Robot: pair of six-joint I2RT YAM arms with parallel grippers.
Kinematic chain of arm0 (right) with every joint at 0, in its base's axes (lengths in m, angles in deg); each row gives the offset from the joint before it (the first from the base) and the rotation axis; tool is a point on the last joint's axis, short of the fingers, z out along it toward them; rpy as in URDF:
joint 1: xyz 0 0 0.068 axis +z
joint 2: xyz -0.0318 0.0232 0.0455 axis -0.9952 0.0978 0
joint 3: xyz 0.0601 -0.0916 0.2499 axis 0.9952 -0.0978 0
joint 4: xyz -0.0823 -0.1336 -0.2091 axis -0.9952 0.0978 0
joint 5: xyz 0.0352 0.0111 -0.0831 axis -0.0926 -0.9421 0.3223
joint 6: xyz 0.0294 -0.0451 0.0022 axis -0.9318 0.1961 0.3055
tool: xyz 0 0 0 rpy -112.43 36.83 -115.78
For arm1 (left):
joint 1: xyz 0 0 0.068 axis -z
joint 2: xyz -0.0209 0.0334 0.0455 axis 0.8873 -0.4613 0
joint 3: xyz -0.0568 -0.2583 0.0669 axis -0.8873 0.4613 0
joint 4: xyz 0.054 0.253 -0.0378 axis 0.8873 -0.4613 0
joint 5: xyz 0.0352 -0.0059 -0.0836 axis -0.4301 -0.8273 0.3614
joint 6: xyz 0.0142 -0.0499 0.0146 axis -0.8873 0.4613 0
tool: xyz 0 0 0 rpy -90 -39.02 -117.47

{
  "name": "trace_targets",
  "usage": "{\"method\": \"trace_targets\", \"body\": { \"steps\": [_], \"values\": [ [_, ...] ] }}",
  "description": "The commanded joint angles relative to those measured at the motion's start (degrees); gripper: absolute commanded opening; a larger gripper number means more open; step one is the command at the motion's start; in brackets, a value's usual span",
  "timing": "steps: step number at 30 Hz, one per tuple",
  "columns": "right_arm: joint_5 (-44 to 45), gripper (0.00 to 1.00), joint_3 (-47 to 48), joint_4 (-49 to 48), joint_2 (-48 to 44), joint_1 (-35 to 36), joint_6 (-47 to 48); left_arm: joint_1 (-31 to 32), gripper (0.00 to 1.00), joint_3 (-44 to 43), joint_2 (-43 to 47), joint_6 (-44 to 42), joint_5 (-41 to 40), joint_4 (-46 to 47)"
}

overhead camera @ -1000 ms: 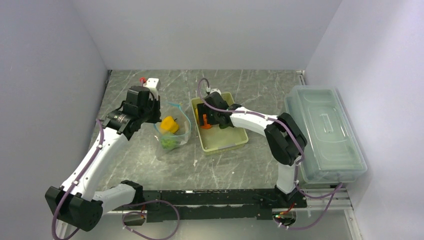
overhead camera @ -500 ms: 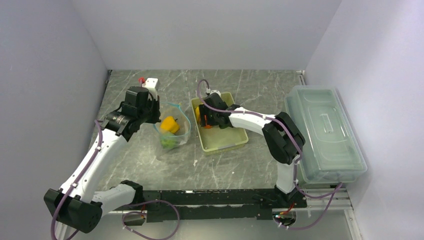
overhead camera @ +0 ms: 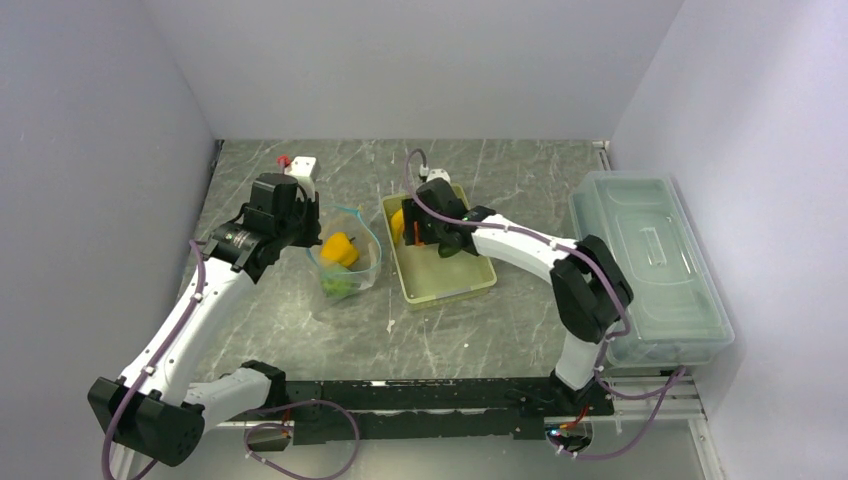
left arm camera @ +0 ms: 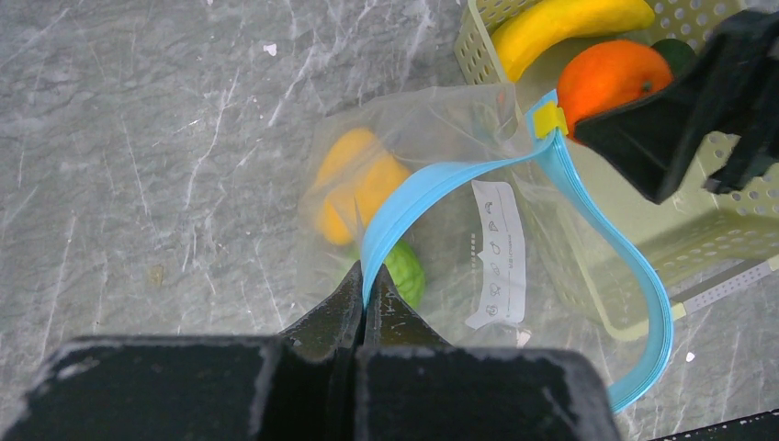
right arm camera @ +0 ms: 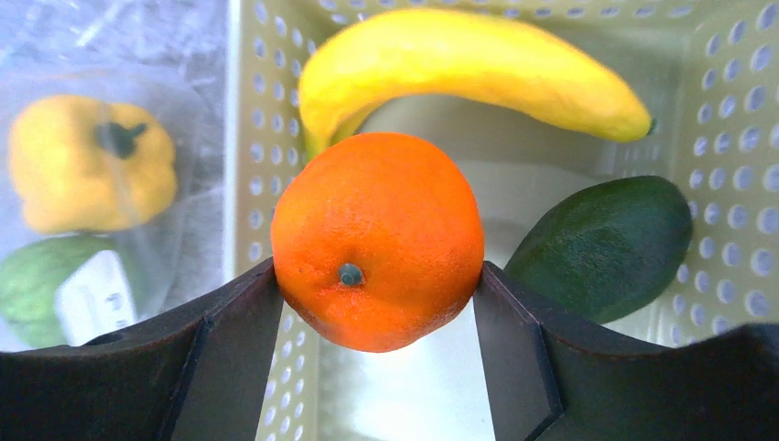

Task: Place the food in the zip-top bag and seal the zipper
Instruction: Pick up the fake fruit from the bin, then place the fake fruit in the zipper food storage bag.

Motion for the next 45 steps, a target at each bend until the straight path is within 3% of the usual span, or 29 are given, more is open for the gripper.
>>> {"method": "trace_targets", "body": {
  "steps": [1, 21, 29, 45],
  "values": [
    [1.7, 0.54, 0.5, 0.0, -5.9, 0.2, 2.0, 0.1, 0.0, 0.2, 1.0, -0.6, -0.2, 1.4],
    [-3.0, 0.52, 4.3, 2.5, -18.4, 6.8, 7.7, 0.2, 0.0, 0.2, 1.1, -0.4, -0.1, 1.4],
    [-7.7, 0.52, 4.5, -1.3, -19.7, 9.9, 7.5, 0.5, 0.0, 0.2, 1.3, -0.4, -0.5, 1.2],
    [-8.1, 0.52, 7.2, -5.4, -19.3, 16.3, 9.7, 0.8, 0.0, 0.2, 1.4, -0.5, -0.9, 0.9]
  ]
}}
